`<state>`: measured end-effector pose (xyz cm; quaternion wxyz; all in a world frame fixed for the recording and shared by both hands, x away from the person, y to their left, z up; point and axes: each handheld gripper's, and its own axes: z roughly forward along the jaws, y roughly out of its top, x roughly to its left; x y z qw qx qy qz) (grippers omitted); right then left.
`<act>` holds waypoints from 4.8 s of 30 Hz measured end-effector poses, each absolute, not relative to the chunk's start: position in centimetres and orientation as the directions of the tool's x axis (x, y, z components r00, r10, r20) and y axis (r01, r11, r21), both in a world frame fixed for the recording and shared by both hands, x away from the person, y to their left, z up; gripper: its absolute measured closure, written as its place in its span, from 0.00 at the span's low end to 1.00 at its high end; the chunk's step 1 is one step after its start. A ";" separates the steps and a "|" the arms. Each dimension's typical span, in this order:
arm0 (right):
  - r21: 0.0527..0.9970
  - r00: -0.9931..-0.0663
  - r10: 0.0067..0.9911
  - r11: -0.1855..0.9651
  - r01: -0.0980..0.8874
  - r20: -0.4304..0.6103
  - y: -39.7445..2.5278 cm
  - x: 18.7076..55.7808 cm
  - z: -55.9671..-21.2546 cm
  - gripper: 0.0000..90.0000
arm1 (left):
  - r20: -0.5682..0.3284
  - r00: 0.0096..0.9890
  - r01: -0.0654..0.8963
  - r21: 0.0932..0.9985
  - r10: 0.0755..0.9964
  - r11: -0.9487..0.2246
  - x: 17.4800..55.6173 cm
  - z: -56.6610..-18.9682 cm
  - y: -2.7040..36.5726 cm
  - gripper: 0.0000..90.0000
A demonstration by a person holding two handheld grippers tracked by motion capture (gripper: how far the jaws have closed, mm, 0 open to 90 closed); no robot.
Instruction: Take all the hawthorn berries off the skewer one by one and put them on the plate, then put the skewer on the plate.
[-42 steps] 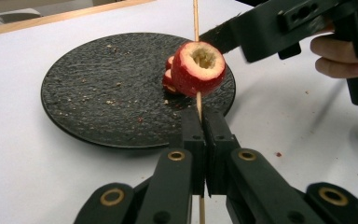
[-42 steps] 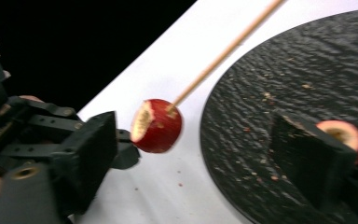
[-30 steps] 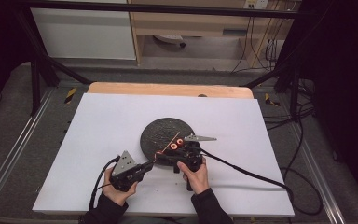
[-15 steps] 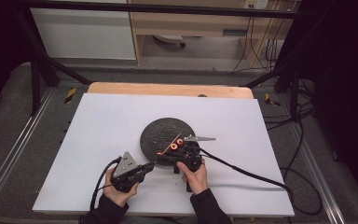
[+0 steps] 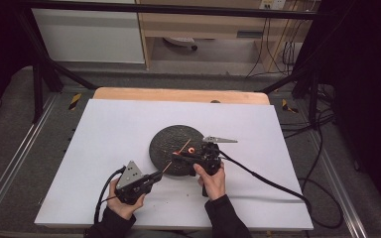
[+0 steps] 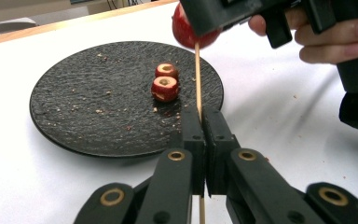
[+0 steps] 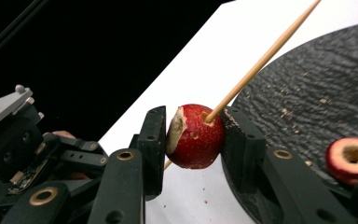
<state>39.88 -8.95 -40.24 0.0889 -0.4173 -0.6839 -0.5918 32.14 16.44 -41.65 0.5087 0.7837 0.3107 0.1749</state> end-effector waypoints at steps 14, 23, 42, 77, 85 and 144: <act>0.755 -0.631 0.495 -0.082 0.651 0.598 -10.6 41.1 -38.0 0.71 | -0.037 0.746 0.296 0.913 0.665 -0.281 32.0 -41.4 16.7 0.98; 0.776 -0.626 0.531 -0.101 0.623 0.571 -12.3 42.2 -36.2 0.71 | -0.037 0.747 0.293 0.915 0.664 -0.278 31.9 -41.3 16.8 0.98; 0.797 -0.581 0.624 -0.117 0.592 0.523 -14.1 44.8 -35.3 0.71 | -0.045 0.733 0.306 0.913 0.678 -0.271 32.2 -41.4 17.3 0.98; 0.716 -0.504 0.732 0.031 0.697 0.458 -10.5 48.9 -44.4 0.71 | -0.051 0.729 0.320 0.907 0.683 -0.274 32.5 -41.6 17.5 0.98; 0.719 -0.505 0.756 0.066 0.692 0.417 -10.3 49.0 -45.1 0.67 | -0.051 0.729 0.321 0.906 0.683 -0.276 32.5 -41.6 17.5 0.98; 0.806 -0.649 0.733 0.249 0.536 0.204 -25.2 36.3 -45.5 0.01 | -0.108 0.677 0.448 0.845 0.728 -0.291 38.9 -38.8 15.2 0.98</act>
